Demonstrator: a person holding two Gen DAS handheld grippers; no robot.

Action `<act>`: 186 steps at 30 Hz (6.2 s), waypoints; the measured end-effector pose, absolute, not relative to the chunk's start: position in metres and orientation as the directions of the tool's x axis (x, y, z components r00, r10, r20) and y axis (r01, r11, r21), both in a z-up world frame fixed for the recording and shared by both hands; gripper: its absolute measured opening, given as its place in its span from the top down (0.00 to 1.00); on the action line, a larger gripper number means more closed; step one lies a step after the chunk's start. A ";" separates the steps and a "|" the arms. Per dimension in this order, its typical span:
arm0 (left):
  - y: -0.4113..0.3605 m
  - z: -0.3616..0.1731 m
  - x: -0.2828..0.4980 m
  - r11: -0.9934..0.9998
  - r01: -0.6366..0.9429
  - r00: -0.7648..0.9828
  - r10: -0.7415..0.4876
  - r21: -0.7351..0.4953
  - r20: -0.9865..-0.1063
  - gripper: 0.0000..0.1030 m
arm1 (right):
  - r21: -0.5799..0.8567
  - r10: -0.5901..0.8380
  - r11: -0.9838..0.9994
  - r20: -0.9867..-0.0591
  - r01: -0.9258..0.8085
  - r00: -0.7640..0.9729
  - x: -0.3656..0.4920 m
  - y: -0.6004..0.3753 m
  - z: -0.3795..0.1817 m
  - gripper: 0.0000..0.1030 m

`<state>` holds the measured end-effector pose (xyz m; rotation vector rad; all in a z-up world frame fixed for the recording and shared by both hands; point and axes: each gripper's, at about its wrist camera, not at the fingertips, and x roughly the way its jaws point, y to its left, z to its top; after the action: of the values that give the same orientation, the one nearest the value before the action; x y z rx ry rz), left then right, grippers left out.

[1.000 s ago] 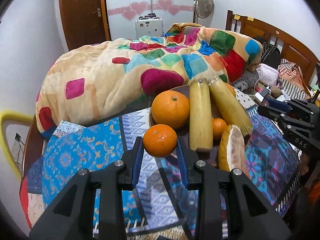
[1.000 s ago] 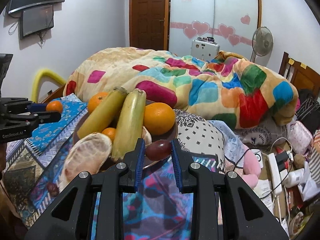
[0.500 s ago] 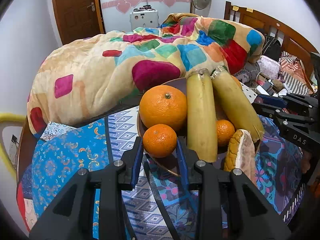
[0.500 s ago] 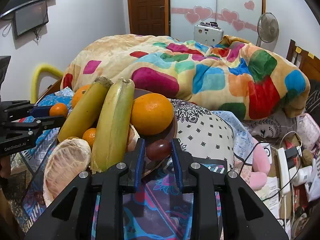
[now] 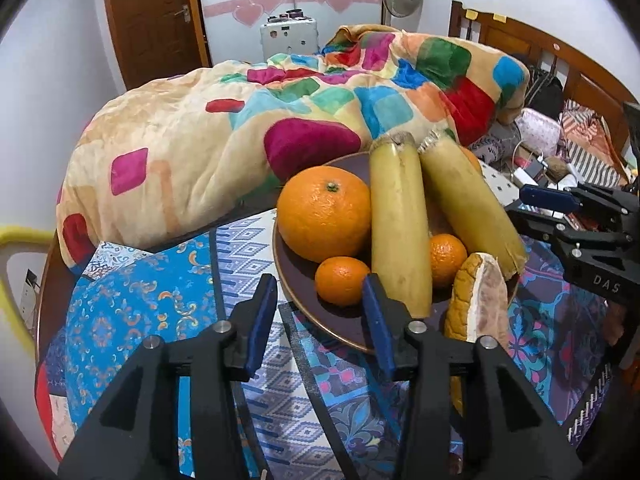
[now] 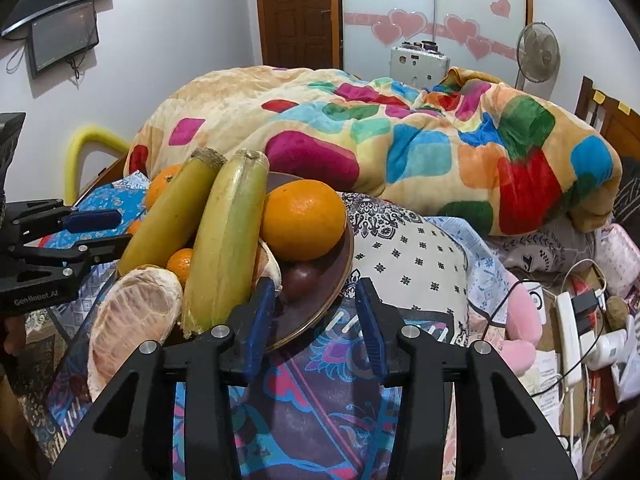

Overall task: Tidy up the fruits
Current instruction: 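Carry both fruits over the plate and open both tools to release them, then grasp another dark red fruit with the left tool while the right tool reaches the pomelo segment, then grasp and lift the pink pomelo segment with the right tool, then set the red fruit on the plate with the left tool while the right tool carries the pomelo, then lower the pomelo segment onto the plate and open the right tool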

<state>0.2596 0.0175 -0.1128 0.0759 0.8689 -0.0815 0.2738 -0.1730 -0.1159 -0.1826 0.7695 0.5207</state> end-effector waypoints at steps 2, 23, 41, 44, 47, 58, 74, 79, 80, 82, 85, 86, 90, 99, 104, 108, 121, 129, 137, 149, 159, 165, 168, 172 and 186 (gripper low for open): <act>0.019 -0.110 0.257 0.995 0.097 0.645 -0.041 0.028 -0.763 0.56 | 0.021 0.377 0.860 -0.699 -0.510 0.608 0.271 -0.173 -0.114 0.63; 0.002 -0.100 0.160 0.995 0.104 0.645 -0.074 -0.008 -0.761 0.56 | 0.058 0.428 0.856 -0.638 -0.514 0.640 0.164 -0.192 -0.089 0.58; -0.026 -0.143 0.140 0.992 0.122 0.615 -0.099 -0.029 -0.782 0.63 | 0.128 0.450 0.849 -0.685 -0.513 0.573 0.142 -0.199 -0.128 0.58; -0.027 -0.144 0.140 0.990 0.141 0.625 -0.111 -0.028 -0.773 0.80 | 0.141 0.460 0.847 -0.678 -0.513 0.573 0.144 -0.195 -0.128 0.58; -0.029 -0.142 0.136 0.988 0.154 0.637 -0.098 0.001 -0.764 0.83 | 0.158 0.473 0.841 -0.679 -0.517 0.562 0.150 -0.187 -0.129 0.58; 0.015 -0.129 0.130 0.995 0.099 0.668 -0.058 0.011 -0.741 0.84 | 0.179 0.502 0.817 -0.690 -0.549 0.522 0.171 -0.140 -0.126 0.42; 0.043 -0.123 0.127 0.995 0.095 0.689 -0.090 -0.034 -0.719 0.84 | 0.146 0.439 0.829 -0.767 -0.539 0.467 0.197 -0.105 -0.140 0.52; 0.044 -0.121 0.127 0.995 0.093 0.694 -0.093 -0.039 -0.714 0.84 | 0.109 0.434 0.820 -0.758 -0.561 0.487 0.187 -0.106 -0.136 0.56; 0.044 -0.120 0.126 0.995 0.092 0.694 -0.095 -0.042 -0.714 0.84 | 0.102 0.435 0.819 -0.752 -0.565 0.495 0.184 -0.107 -0.134 0.56; 0.044 -0.120 0.126 0.995 0.089 0.694 -0.093 -0.043 -0.714 0.84 | 0.080 0.433 0.815 -0.741 -0.574 0.513 0.177 -0.109 -0.131 0.57; 0.043 -0.117 0.127 0.995 0.088 0.698 -0.091 -0.041 -0.711 0.84 | 0.074 0.447 0.811 -0.719 -0.581 0.533 0.172 -0.112 -0.123 0.58; 0.042 -0.117 0.128 0.995 0.089 0.699 -0.091 -0.040 -0.710 0.84 | 0.077 0.453 0.811 -0.711 -0.581 0.538 0.171 -0.114 -0.120 0.58; 0.039 -0.111 0.133 0.995 0.094 0.705 -0.092 -0.036 -0.703 0.84 | 0.070 0.462 0.813 -0.682 -0.579 0.567 0.172 -0.120 -0.106 0.58; 0.033 -0.100 0.161 0.994 0.103 0.715 -0.091 -0.025 -0.694 0.84 | 0.050 0.462 0.826 -0.630 -0.562 0.624 0.188 -0.127 -0.085 0.66; 0.036 -0.096 0.183 0.995 0.097 0.718 -0.095 -0.037 -0.690 0.84 | 0.052 0.463 0.823 -0.637 -0.565 0.616 0.209 -0.127 -0.083 0.84; 0.037 -0.101 0.194 0.995 0.094 0.715 -0.094 -0.037 -0.693 0.84 | 0.038 0.458 0.814 -0.655 -0.579 0.601 0.215 -0.124 -0.093 0.85; 0.026 -0.116 0.197 0.992 0.121 0.691 -0.106 -0.031 -0.715 0.84 | 0.003 0.450 0.799 -0.666 -0.601 0.595 0.213 -0.121 -0.102 0.84; 0.026 -0.108 0.207 0.992 0.122 0.703 -0.104 -0.025 -0.704 0.84 | 0.065 0.515 0.785 -0.623 -0.616 0.589 0.218 -0.124 -0.081 0.85; 0.021 -0.110 0.231 0.989 0.143 0.679 -0.123 -0.034 -0.724 0.84 | 0.061 0.534 0.775 -0.594 -0.629 0.601 0.240 -0.108 -0.061 0.85; 0.014 -0.125 0.248 0.989 0.149 0.647 -0.099 -0.002 -0.756 0.84 | 0.088 0.534 0.783 -0.603 -0.616 0.593 0.261 -0.112 -0.074 0.83; 0.022 -0.128 0.251 0.994 0.107 0.641 -0.077 -0.010 -0.764 0.61 | 0.125 0.518 0.802 -0.630 -0.584 0.578 0.273 -0.122 -0.084 0.75; 0.026 -0.124 0.247 0.995 0.097 0.653 -0.083 -0.026 -0.753 0.56 | 0.108 0.500 0.808 -0.647 -0.579 0.576 0.269 -0.127 -0.090 0.53; 0.024 -0.120 0.243 0.995 0.094 0.665 -0.074 -0.014 -0.743 0.53 | 0.100 0.499 0.805 -0.646 -0.585 0.577 0.265 -0.129 -0.089 0.52; 0.023 -0.116 0.236 0.995 0.101 0.675 -0.079 -0.015 -0.734 0.51 | 0.090 0.494 0.805 -0.649 -0.586 0.579 0.262 -0.131 -0.089 0.52; 0.014 -0.102 0.213 0.993 0.114 0.696 -0.104 -0.033 -0.711 0.46 | 0.073 0.499 0.798 -0.636 -0.598 0.589 0.244 -0.141 -0.085 0.52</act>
<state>0.2130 0.0137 -0.1016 0.0137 0.7918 -0.1220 0.2436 -0.1406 -0.0850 -0.1547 0.6899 0.6415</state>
